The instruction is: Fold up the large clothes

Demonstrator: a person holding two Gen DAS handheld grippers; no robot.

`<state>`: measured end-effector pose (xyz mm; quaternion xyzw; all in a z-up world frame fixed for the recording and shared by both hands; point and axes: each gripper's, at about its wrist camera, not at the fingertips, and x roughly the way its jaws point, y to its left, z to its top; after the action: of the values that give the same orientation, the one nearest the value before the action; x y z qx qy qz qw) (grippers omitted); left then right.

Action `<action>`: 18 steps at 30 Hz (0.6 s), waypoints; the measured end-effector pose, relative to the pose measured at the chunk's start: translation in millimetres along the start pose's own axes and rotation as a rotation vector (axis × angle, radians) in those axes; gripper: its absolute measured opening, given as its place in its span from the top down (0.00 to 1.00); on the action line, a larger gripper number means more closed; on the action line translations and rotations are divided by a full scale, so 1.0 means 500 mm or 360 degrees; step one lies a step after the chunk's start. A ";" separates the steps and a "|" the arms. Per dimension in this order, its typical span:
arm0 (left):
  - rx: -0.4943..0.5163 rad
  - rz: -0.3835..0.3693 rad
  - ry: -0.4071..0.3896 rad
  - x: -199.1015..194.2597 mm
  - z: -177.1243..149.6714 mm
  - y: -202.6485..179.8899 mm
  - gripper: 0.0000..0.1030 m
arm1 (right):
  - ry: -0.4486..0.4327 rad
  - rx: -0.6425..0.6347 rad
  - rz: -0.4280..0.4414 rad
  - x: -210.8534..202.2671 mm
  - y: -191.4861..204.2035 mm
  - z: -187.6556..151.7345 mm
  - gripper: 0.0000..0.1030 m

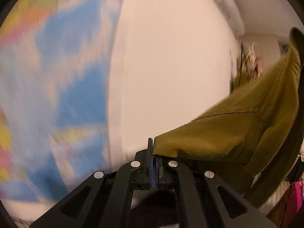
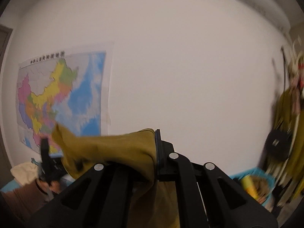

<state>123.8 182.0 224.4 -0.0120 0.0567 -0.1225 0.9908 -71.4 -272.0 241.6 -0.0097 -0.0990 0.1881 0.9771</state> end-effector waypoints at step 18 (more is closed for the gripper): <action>0.0392 0.0725 -0.0223 -0.732 0.063 -0.198 0.99 | -0.0179 -0.0068 0.0719 -0.304 0.221 -0.017 0.98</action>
<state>-249.3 175.7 299.5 0.1133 -0.0261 0.0989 0.9883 -248.5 -225.4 198.0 -0.0420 -0.1525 0.4000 0.9028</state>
